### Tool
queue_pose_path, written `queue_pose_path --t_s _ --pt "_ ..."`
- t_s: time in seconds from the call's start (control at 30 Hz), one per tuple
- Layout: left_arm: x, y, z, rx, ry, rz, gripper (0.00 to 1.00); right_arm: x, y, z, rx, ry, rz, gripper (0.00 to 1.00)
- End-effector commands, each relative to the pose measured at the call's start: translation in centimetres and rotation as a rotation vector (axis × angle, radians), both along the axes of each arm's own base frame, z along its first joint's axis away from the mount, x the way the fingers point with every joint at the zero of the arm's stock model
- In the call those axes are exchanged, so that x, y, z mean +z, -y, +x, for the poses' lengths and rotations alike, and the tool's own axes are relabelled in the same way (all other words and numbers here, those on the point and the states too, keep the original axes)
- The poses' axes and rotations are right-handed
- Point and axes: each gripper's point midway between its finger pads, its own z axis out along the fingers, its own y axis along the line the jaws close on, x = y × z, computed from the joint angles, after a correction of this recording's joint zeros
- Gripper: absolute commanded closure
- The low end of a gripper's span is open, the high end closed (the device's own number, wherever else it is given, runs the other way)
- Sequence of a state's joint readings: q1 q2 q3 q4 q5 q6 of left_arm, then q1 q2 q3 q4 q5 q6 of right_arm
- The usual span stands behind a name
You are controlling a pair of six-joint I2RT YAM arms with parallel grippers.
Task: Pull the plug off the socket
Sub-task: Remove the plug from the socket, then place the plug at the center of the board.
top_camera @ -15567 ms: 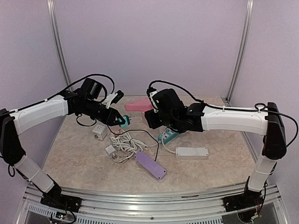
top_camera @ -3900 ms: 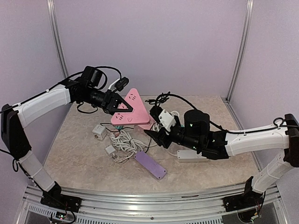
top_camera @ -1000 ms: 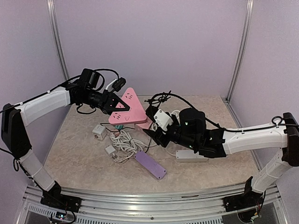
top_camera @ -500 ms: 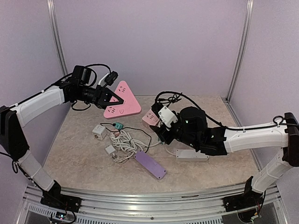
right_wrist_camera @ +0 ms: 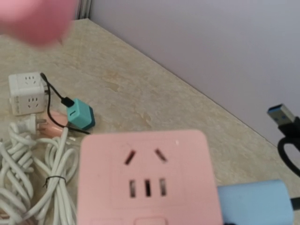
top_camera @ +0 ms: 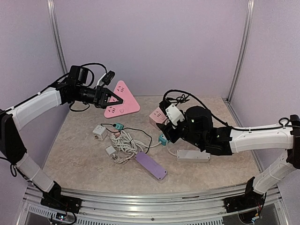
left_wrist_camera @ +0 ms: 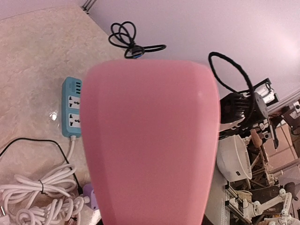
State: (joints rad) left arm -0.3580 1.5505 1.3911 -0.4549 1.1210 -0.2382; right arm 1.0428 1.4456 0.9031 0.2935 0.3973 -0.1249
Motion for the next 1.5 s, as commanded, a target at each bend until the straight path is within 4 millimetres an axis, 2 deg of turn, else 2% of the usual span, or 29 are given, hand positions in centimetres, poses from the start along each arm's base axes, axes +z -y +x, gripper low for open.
queue_pose_path --t_s 0.0,0.1,0.27,0.53,0.67,0.93,1.07,1.47 --pt "-2.5 -2.2 1.9 0.274 0.05 0.16 1.0 5.1 1.4 0.3 -0.032 0.08 0.147 1.0" --pt "-6.4 -5.0 2.7 0.477 0.0 0.272 1.0 5.7 2.0 0.1 -0.031 0.085 0.161 1.0" --pt "-12.0 -10.2 2.0 0.723 -0.086 0.45 0.98 5.7 2.7 -0.7 -0.015 0.082 0.176 1.0" --pt "-17.5 -14.6 0.5 0.886 -0.218 0.561 0.99 6.0 3.5 -1.6 0.009 0.078 0.212 1.0" --pt "-19.0 -15.7 0.1 0.93 -0.251 0.601 1.0 6.4 3.7 -1.8 0.012 0.082 0.223 1.0" --pt "-21.5 -15.6 -0.3 0.9 -0.322 0.571 0.97 6.3 3.6 -1.7 0.012 0.08 0.22 1.0" --pt "-22.2 -15.6 -0.2 0.885 -0.348 0.554 0.89 6.3 3.5 -1.7 0.012 0.078 0.22 1.0" --pt "-22.9 -16.6 -0.4 0.91 -0.378 0.554 0.54 6.3 3.6 -1.8 0.014 0.075 0.219 1.0"
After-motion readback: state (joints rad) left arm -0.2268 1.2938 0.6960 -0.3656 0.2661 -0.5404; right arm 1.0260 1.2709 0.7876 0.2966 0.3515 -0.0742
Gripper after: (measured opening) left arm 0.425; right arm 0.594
